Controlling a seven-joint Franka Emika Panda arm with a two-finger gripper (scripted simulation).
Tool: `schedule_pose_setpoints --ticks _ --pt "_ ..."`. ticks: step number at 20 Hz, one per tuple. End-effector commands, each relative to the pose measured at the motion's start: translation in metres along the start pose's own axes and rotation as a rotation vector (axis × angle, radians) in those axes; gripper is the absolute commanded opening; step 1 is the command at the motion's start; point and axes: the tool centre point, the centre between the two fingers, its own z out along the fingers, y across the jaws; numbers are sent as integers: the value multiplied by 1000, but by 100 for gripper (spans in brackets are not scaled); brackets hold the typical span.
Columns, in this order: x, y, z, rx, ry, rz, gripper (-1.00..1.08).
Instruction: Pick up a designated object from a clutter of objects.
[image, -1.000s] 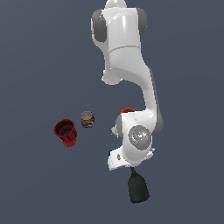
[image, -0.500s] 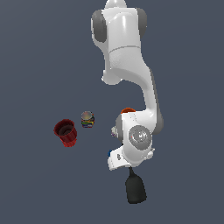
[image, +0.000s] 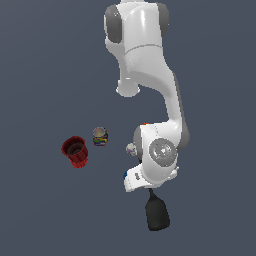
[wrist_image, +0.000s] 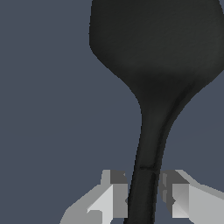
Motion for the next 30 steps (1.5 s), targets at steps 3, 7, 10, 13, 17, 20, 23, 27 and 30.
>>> schedule_pose_setpoints --ticks 3,7,10,13,17,20,23,27,30 --pt "-3 -7 -27 0 3 0 -100" --pt "-7 -17 -60 -1 3 -1 -100" --pt "-12 -26 -92 -1 3 -1 -100" --pt "-17 -36 -127 -1 3 -1 -100" --pt "-23 -49 -173 -2 3 -1 -100" --pt "-27 -59 -207 -2 3 -1 -100" --pt "-31 -69 -241 -2 3 -1 -100" --pt "-35 -80 -281 -2 3 -1 -100" --pt "-37 -87 -306 -2 3 -1 -100"
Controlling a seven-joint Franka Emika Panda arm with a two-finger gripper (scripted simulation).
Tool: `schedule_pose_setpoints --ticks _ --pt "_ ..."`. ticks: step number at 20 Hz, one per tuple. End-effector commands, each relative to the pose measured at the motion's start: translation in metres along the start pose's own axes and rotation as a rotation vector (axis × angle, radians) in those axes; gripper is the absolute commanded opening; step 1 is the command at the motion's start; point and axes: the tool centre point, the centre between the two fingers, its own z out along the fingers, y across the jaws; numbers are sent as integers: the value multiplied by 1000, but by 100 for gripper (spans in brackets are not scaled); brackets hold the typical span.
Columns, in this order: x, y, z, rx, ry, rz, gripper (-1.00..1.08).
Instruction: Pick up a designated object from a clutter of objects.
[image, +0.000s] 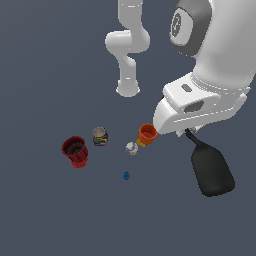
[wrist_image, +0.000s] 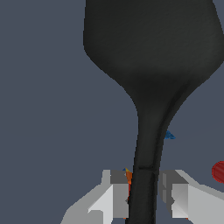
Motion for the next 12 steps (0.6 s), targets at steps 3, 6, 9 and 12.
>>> schedule_pose_setpoints --ticks 3,6,9,12 --pt "-2 -8 -31 0 0 1 -100" --pt "-3 -12 -43 0 0 1 -100" --pt "-3 -14 -51 0 0 1 -100" --pt "-3 -14 -53 1 1 1 -100"
